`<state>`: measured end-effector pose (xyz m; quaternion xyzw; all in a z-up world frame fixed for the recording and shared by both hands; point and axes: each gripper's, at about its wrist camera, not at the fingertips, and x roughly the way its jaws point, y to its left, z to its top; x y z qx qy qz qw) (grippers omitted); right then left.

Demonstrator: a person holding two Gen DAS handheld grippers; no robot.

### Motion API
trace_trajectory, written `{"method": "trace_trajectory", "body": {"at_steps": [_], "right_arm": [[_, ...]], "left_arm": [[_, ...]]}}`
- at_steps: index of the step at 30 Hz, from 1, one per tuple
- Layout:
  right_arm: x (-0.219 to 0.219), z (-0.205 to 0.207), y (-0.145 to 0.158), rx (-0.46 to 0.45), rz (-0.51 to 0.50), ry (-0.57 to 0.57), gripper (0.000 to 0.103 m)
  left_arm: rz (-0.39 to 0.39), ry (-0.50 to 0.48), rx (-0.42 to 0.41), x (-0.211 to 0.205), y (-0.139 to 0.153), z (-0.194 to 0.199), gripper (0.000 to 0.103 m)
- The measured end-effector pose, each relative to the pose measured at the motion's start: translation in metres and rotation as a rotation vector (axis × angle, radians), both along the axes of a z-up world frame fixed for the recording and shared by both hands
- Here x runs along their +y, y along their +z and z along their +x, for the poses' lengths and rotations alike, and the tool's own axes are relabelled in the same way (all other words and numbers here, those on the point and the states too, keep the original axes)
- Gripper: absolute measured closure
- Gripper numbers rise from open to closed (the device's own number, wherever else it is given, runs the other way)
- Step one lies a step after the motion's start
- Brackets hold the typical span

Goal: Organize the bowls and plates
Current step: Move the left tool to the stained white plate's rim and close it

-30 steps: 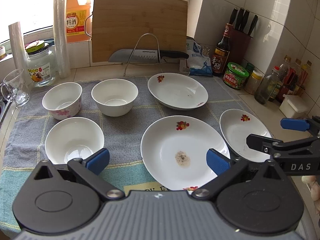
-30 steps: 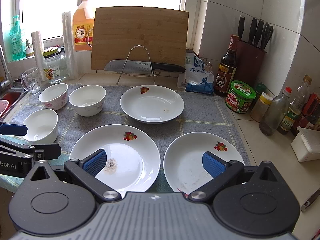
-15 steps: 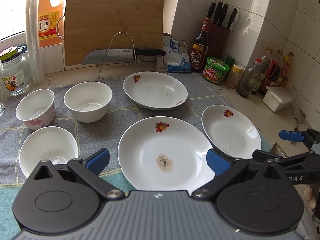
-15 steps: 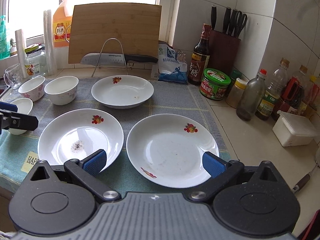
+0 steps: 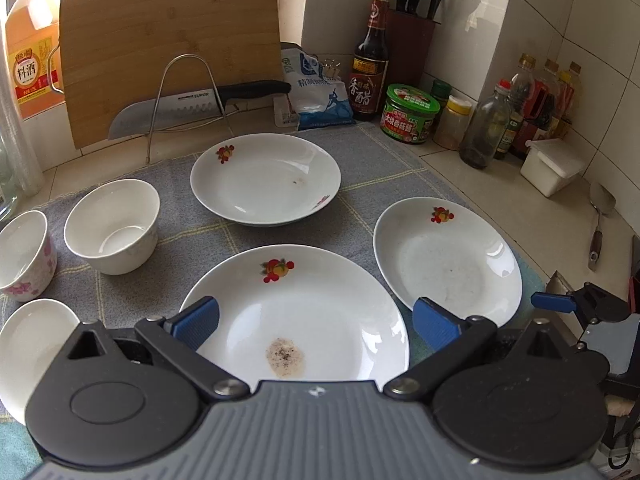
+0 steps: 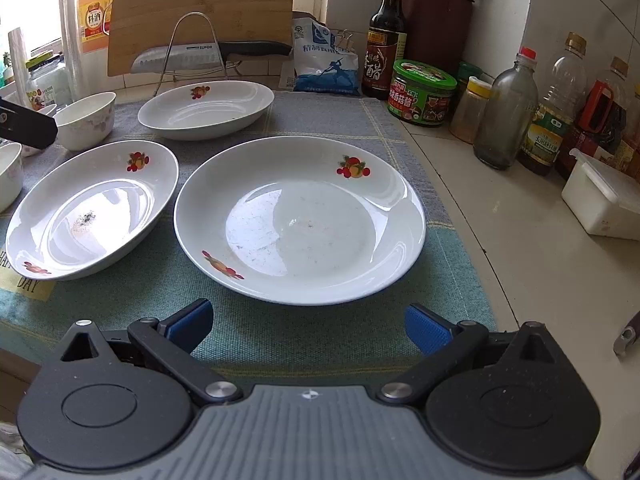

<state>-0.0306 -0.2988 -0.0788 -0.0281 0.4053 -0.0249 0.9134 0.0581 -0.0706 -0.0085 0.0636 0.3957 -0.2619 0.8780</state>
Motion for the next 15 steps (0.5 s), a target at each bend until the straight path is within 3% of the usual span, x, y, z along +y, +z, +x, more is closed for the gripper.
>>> {"method": "trace_trajectory", "body": {"at_steps": [9,15], "right_arm": [[-0.017,0.015,-0.016,-0.003,0.051,0.092,0.000],[-0.026,0.013,-0.021,-0.068,0.063,0.156,0.000]], "left_arm": [[0.060,-0.074,-0.038,-0.045,-0.002,0.025,0.001],[0.081,-0.170,-0.051,-0.084,-0.004,0.044,0.001]]}}
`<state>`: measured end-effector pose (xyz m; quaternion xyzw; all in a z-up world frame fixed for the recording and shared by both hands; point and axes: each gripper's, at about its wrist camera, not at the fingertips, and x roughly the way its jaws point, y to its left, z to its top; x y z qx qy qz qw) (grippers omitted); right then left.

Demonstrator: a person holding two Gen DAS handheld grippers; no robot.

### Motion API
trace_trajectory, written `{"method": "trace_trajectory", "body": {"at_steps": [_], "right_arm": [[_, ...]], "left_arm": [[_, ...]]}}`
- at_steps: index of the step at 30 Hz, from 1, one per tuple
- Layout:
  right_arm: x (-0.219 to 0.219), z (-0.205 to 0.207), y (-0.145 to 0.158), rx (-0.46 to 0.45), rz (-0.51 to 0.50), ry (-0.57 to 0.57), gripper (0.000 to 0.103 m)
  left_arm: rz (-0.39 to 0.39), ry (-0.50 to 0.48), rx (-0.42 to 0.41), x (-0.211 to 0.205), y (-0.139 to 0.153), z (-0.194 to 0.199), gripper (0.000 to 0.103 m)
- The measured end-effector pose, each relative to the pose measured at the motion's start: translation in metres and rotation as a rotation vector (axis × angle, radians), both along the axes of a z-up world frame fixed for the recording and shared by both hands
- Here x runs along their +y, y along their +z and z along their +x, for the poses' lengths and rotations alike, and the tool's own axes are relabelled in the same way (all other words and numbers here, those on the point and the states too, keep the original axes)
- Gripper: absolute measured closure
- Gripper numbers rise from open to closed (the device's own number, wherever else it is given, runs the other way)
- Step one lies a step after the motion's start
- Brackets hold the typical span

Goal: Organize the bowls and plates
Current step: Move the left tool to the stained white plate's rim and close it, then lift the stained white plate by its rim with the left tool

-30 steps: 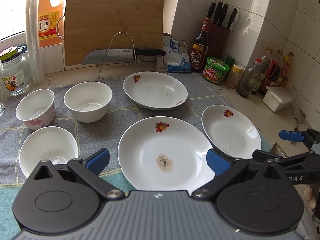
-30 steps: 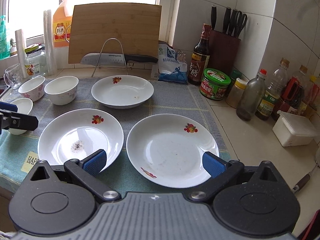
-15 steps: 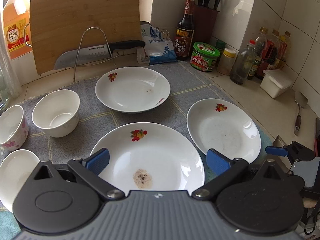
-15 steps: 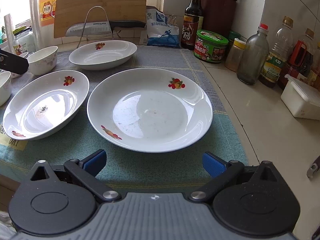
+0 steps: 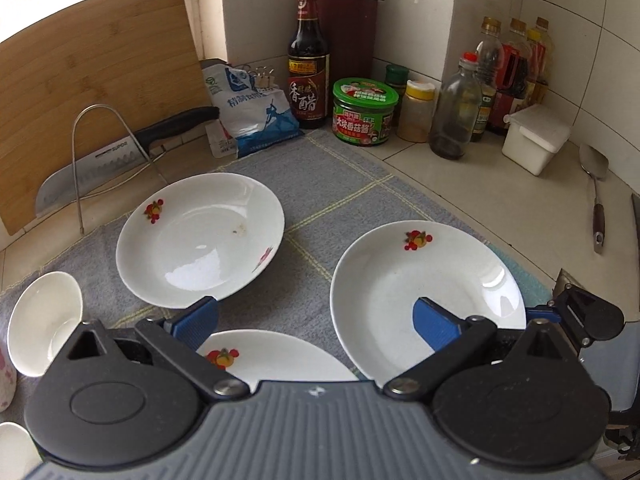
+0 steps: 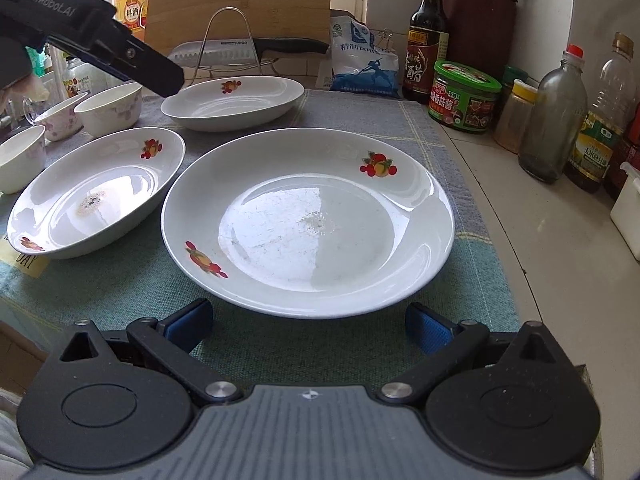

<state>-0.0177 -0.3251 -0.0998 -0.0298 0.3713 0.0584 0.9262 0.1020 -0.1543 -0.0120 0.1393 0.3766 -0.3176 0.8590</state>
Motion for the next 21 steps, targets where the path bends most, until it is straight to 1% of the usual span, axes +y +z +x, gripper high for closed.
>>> {"method": "trace_trajectory", "body": {"at_steps": [1,6,11,14,15,16,18,19,21], "right_arm": [[-0.001,-0.002,-0.001,-0.017,0.001,0.006,0.000],[-0.002,-0.001,-0.001,-0.031,0.003,0.017,0.000],[-0.005,0.003,-0.004,-0.060,0.008,0.033,0.000],[-0.006,0.004,-0.006,-0.079,0.011,0.040,0.000],[-0.006,0.004,-0.006,-0.085,0.012,0.042,0.000],[-0.006,0.003,-0.007,-0.092,0.014,0.043,0.000],[-0.007,0.002,-0.007,-0.095,0.015,0.041,0.000],[-0.006,0.002,-0.007,-0.092,0.014,0.040,0.000],[-0.006,0.003,-0.006,-0.094,0.016,0.042,0.000]], "left_arm": [[0.001,-0.019,0.006,-0.007,-0.001,0.004,0.001],[0.017,-0.118,0.031,-0.040,-0.010,0.022,0.001],[0.053,-0.202,0.066,-0.070,-0.026,0.040,0.002],[0.075,-0.244,0.103,-0.083,-0.038,0.052,0.004],[0.079,-0.256,0.119,-0.087,-0.041,0.055,0.008],[0.085,-0.268,0.136,-0.090,-0.044,0.059,0.015],[0.095,-0.286,0.176,-0.095,-0.050,0.064,0.020],[0.100,-0.298,0.201,-0.097,-0.053,0.067,0.020],[0.105,-0.322,0.224,-0.100,-0.057,0.070,0.023]]}}
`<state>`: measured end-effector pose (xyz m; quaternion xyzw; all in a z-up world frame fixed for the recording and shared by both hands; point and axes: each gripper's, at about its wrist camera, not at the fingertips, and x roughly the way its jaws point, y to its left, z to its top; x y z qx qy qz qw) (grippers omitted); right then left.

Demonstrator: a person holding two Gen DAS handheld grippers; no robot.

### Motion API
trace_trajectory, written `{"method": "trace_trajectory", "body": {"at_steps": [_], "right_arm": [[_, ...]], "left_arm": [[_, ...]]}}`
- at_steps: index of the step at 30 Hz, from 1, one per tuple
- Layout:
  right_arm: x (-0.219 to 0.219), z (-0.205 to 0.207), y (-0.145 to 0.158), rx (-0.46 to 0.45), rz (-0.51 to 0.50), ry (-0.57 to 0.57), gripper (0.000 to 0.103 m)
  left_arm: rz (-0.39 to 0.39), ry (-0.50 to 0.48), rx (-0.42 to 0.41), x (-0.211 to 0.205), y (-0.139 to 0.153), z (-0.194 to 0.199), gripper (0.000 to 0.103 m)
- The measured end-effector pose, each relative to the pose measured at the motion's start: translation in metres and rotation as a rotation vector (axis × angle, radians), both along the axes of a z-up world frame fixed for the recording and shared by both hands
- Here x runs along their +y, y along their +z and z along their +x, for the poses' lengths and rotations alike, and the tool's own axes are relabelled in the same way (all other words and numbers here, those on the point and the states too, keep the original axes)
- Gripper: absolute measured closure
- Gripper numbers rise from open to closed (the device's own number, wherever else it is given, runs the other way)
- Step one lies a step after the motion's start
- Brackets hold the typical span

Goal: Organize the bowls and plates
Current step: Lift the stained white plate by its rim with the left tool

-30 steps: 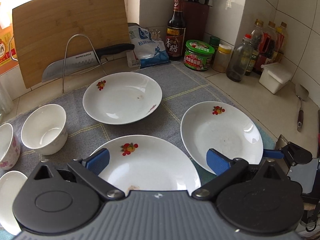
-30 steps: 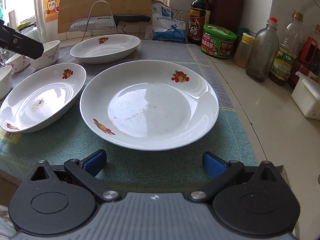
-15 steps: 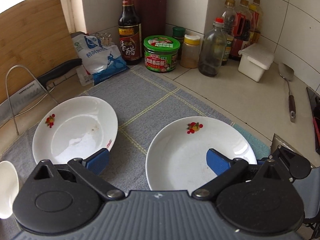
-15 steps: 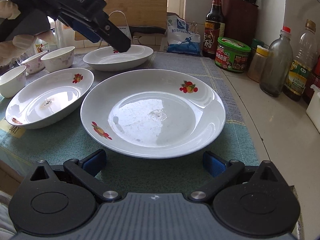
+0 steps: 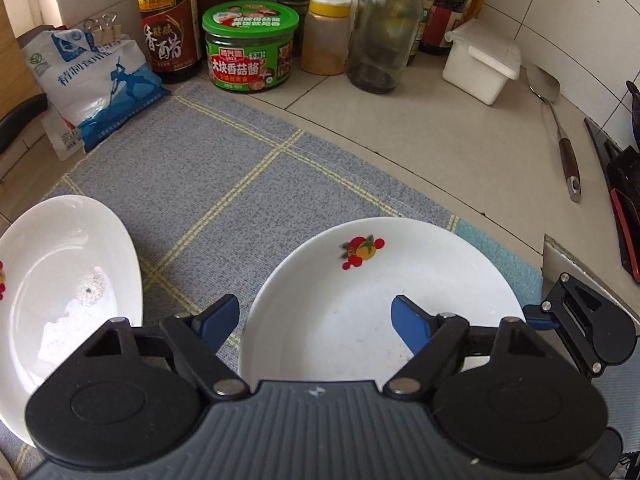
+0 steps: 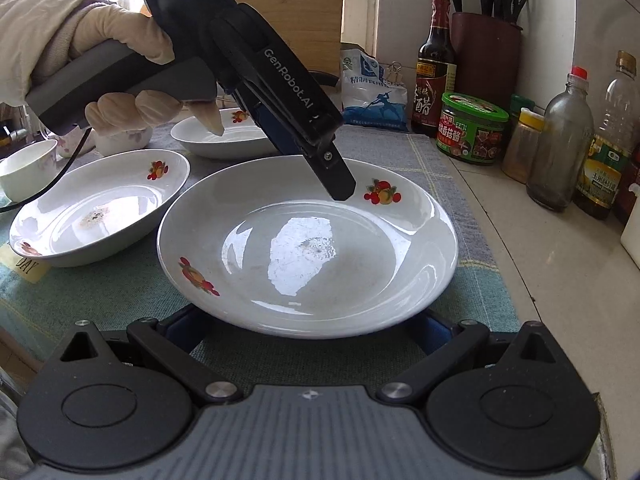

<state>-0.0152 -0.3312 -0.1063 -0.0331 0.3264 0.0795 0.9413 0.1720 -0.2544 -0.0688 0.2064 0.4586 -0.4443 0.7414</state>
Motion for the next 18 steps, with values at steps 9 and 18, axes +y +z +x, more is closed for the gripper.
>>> {"method": "trace_trajectory", "body": {"at_steps": [9,18], "right_arm": [[0.001,0.003,0.002,0.020,-0.005,-0.003,0.000],[0.002,0.010,0.005,0.062,-0.013,-0.002,0.000]], "left_arm": [[0.032,-0.087,0.039,-0.013,-0.009,0.008,0.029],[0.056,-0.158,0.028,-0.018,-0.011,0.008,0.029]]}}
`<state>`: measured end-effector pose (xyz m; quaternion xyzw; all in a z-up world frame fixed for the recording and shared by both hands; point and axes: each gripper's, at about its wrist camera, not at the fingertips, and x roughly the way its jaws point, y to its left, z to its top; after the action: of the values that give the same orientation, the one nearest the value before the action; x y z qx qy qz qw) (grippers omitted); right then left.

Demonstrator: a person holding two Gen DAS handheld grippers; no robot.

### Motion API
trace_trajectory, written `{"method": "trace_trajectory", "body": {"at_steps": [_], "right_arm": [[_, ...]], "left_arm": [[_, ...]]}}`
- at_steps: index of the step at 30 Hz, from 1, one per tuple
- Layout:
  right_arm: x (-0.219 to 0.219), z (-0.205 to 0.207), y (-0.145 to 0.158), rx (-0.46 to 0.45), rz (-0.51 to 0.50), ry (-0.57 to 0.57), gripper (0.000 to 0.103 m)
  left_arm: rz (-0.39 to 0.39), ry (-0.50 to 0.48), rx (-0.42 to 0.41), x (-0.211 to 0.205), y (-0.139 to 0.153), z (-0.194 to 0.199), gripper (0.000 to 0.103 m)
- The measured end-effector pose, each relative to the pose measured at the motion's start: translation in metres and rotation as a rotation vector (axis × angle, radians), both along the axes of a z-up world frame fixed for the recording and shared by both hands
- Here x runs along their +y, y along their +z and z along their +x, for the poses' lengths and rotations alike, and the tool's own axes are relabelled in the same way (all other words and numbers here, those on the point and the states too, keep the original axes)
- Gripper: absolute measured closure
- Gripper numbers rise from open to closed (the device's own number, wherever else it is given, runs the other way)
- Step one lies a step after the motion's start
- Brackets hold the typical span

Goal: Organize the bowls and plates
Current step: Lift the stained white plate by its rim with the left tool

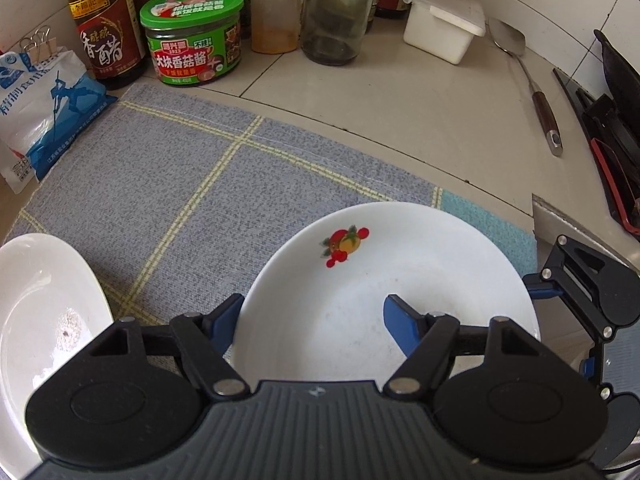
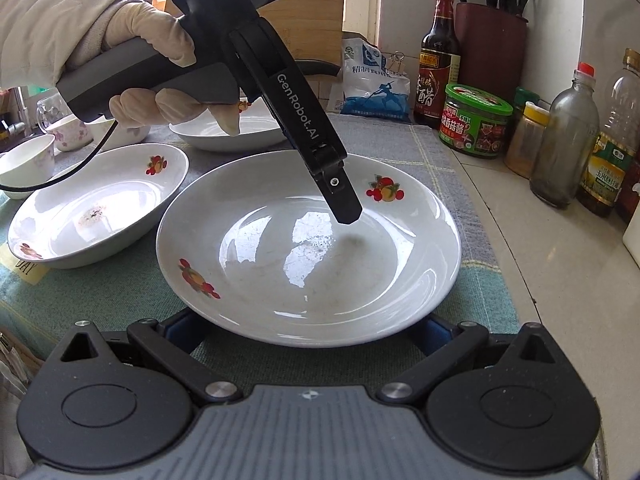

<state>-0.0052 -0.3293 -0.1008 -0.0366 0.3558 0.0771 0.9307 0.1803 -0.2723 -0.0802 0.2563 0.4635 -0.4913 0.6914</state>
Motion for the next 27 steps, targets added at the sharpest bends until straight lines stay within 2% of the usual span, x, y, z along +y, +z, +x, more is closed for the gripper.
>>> {"method": "trace_trajectory", "body": {"at_steps": [10,21,27], "right_arm": [[-0.008,0.019,0.012,0.014,-0.016,0.020,0.000],[-0.038,0.065,0.021,0.000,-0.044,0.069,0.000],[-0.052,0.089,0.018,0.001,-0.048,0.096,0.000]], "left_arm": [[-0.044,0.019,0.001,0.002,0.011,0.013,0.029],[-0.086,0.076,-0.036,-0.014,0.022,0.053,0.029],[-0.083,0.095,-0.055,-0.024,0.019,0.073,0.029]]}}
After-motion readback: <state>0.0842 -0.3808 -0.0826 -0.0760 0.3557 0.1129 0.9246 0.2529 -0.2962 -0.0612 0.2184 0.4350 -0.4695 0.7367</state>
